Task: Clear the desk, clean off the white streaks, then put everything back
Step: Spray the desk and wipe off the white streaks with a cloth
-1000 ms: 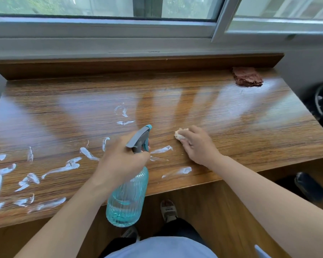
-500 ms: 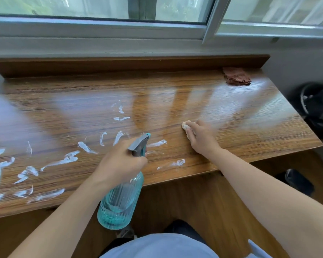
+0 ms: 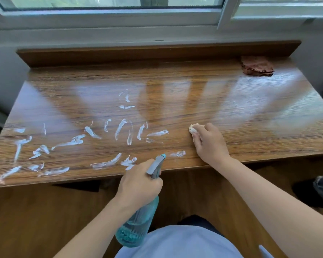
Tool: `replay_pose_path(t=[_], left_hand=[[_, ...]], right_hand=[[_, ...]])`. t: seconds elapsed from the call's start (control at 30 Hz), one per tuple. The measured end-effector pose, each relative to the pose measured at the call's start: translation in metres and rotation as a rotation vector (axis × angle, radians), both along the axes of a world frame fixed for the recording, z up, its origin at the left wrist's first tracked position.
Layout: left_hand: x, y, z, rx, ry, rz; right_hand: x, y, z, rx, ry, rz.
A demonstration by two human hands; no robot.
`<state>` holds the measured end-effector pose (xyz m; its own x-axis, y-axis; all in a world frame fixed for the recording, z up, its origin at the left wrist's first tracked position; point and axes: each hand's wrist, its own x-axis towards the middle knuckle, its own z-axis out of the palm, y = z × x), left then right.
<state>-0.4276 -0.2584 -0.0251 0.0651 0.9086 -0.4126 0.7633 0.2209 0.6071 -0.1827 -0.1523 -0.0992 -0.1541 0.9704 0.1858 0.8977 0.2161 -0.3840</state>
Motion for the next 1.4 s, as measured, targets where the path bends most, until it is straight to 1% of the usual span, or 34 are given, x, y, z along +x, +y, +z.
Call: replay_pose_path(t=[0.2, 0.43, 0.57, 0.67, 0.77, 0.8, 0.87, 0.97, 1.0, 1.03, 1.07, 1.17, 1.2, 1.23, 1.27, 1.3, 1.37, 1.4], left_hand=[[0.016, -0.009, -0.009, 0.023, 0.077, -0.008], [0.026, -0.011, -0.01, 0.017, 0.064, -0.031], [0.026, -0.013, -0.008, 0.019, 0.05, -0.016], [0.017, -0.012, -0.003, 0.042, -0.01, 0.034], [0.004, -0.01, 0.006, 0.067, -0.044, 0.093], [-0.001, -0.01, 0.008, 0.076, -0.054, 0.114], [-0.008, -0.008, 0.012, 0.1, -0.075, 0.146], [-0.017, -0.003, 0.016, 0.115, -0.102, 0.175], [-0.02, -0.002, 0.017, 0.116, -0.114, 0.185], [-0.022, 0.0, 0.017, 0.115, -0.126, 0.194], [-0.025, 0.0, 0.018, 0.116, -0.139, 0.203], [-0.03, 0.001, 0.02, 0.121, -0.162, 0.205], [-0.031, 0.001, 0.021, 0.132, -0.161, 0.201], [-0.032, 0.001, 0.022, 0.142, -0.16, 0.199], [-0.033, 0.0, 0.023, 0.15, -0.159, 0.198], [-0.034, 0.001, 0.023, 0.153, -0.159, 0.196], [-0.034, 0.002, 0.023, 0.153, -0.17, 0.201], [-0.033, 0.002, 0.023, 0.152, -0.181, 0.206]], right_hand=[[0.0, -0.004, 0.0, 0.015, -0.011, 0.006], [0.002, -0.004, 0.001, -0.034, -0.012, 0.022], [0.017, 0.004, 0.005, -0.146, 0.069, 0.124], [0.02, 0.017, 0.006, -0.186, 0.128, 0.103], [0.002, 0.021, 0.007, -0.117, 0.04, 0.007], [-0.007, 0.015, 0.007, -0.08, 0.003, 0.019], [-0.023, -0.008, 0.008, -0.041, -0.043, 0.182], [-0.033, -0.047, 0.006, -0.083, -0.052, 0.513], [-0.03, -0.048, 0.008, -0.087, -0.056, 0.571], [-0.027, -0.041, 0.009, -0.081, -0.064, 0.578], [-0.023, -0.029, 0.009, -0.08, -0.068, 0.522], [-0.014, 0.005, 0.012, -0.063, -0.055, 0.13], [-0.015, 0.006, 0.01, -0.048, -0.056, 0.056], [-0.02, 0.0, 0.008, -0.035, -0.057, 0.064], [-0.027, -0.012, 0.008, -0.032, -0.055, 0.141], [-0.034, -0.026, 0.009, -0.048, -0.047, 0.263], [-0.04, -0.049, 0.016, -0.121, -0.03, 0.51], [-0.039, -0.049, 0.021, -0.154, -0.056, 0.594]])
